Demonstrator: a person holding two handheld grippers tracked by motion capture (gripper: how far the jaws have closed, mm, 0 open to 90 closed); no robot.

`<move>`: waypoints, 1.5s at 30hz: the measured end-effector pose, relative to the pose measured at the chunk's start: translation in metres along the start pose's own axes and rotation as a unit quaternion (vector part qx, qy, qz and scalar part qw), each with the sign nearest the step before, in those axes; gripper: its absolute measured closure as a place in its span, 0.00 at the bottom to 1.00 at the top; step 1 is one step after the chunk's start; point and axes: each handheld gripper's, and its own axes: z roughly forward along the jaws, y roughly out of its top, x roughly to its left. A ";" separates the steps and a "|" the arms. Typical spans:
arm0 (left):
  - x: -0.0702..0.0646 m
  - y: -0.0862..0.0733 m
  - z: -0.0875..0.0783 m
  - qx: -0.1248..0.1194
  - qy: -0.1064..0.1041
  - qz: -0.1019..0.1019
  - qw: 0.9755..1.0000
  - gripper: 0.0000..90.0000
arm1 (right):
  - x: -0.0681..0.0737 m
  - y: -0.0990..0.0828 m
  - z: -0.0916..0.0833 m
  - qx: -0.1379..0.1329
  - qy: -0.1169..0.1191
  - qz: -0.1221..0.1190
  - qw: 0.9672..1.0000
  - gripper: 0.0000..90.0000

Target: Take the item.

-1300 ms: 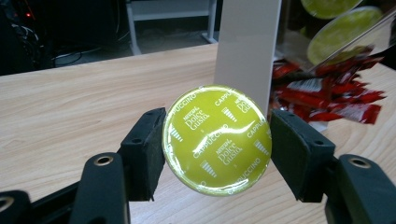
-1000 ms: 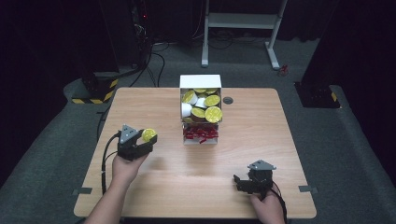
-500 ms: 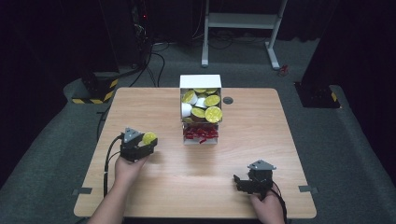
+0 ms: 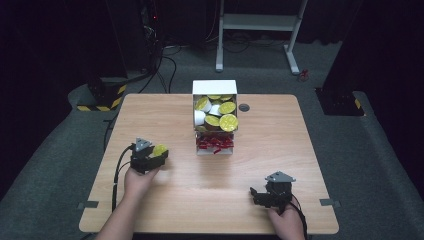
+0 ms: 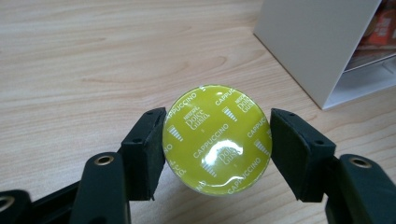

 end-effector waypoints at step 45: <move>0.005 -0.004 -0.030 -0.010 -0.033 0.008 0.999 0.26 | 0.000 0.000 0.000 0.000 0.000 0.001 1.000 0.09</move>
